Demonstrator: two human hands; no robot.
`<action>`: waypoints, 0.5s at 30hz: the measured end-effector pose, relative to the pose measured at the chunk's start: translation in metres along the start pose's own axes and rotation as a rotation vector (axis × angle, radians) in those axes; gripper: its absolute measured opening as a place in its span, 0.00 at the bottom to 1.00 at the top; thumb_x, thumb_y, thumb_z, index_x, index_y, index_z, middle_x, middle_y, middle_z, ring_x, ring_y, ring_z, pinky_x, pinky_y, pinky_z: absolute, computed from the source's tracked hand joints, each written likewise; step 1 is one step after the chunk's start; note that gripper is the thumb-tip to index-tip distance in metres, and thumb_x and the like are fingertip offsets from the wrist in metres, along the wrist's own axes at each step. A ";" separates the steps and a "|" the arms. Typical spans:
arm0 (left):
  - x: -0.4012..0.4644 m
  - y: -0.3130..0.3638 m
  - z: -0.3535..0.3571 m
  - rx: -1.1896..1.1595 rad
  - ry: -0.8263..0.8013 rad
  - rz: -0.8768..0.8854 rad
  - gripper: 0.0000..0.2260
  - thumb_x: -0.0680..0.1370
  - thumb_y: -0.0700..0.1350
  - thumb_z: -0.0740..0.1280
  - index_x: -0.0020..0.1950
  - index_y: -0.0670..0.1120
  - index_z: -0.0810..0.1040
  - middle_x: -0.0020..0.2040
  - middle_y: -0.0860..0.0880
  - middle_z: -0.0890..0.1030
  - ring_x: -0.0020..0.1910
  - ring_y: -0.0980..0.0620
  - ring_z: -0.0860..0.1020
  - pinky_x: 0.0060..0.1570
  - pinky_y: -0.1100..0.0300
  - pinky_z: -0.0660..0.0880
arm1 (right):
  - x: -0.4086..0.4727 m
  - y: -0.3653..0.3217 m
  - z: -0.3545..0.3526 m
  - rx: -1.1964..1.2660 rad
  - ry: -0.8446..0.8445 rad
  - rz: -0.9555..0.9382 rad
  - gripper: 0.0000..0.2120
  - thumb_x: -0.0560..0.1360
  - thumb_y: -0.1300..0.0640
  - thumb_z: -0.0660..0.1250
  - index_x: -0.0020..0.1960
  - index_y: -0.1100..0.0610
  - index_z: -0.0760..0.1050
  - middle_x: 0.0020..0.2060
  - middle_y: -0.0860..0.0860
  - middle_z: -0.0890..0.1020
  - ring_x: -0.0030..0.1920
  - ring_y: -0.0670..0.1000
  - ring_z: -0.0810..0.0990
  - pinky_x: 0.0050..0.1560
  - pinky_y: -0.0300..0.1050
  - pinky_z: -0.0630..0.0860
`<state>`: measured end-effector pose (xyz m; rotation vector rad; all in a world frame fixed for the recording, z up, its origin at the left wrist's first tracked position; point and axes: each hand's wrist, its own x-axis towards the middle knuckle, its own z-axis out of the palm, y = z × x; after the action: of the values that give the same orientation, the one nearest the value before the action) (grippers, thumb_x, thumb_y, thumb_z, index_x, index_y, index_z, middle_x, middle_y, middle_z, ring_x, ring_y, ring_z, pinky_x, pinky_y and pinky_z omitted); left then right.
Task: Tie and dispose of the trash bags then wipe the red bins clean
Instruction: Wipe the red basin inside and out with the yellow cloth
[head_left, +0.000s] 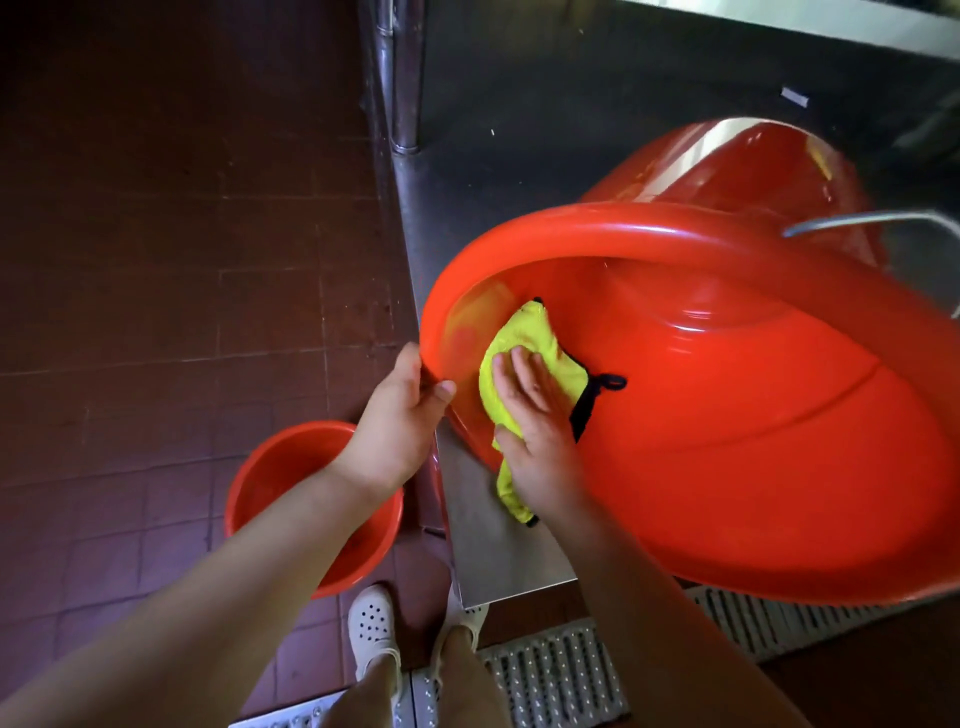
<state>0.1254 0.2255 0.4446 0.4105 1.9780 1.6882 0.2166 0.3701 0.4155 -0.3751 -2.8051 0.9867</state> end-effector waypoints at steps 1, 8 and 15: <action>0.002 0.005 -0.003 0.029 0.008 0.024 0.08 0.74 0.48 0.62 0.50 0.48 0.69 0.44 0.50 0.78 0.46 0.53 0.77 0.55 0.42 0.75 | 0.006 0.006 -0.004 0.024 0.009 0.012 0.34 0.69 0.66 0.59 0.74 0.54 0.60 0.73 0.46 0.55 0.76 0.55 0.52 0.75 0.48 0.51; 0.005 0.035 -0.017 0.138 0.049 0.196 0.05 0.79 0.40 0.63 0.51 0.48 0.70 0.42 0.47 0.79 0.43 0.52 0.77 0.49 0.57 0.75 | 0.074 0.067 -0.054 -0.124 0.010 0.273 0.30 0.73 0.69 0.61 0.73 0.54 0.64 0.74 0.54 0.62 0.75 0.54 0.59 0.74 0.43 0.54; 0.009 0.044 -0.021 0.212 0.130 0.297 0.05 0.78 0.45 0.65 0.52 0.51 0.70 0.38 0.58 0.76 0.36 0.66 0.74 0.38 0.75 0.68 | 0.096 0.091 -0.067 -0.467 -0.026 0.377 0.31 0.74 0.57 0.59 0.75 0.42 0.56 0.76 0.43 0.58 0.76 0.51 0.51 0.75 0.50 0.49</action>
<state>0.1018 0.2211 0.4884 0.7181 2.2944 1.7199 0.1558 0.5052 0.4150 -0.9779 -3.0324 0.3651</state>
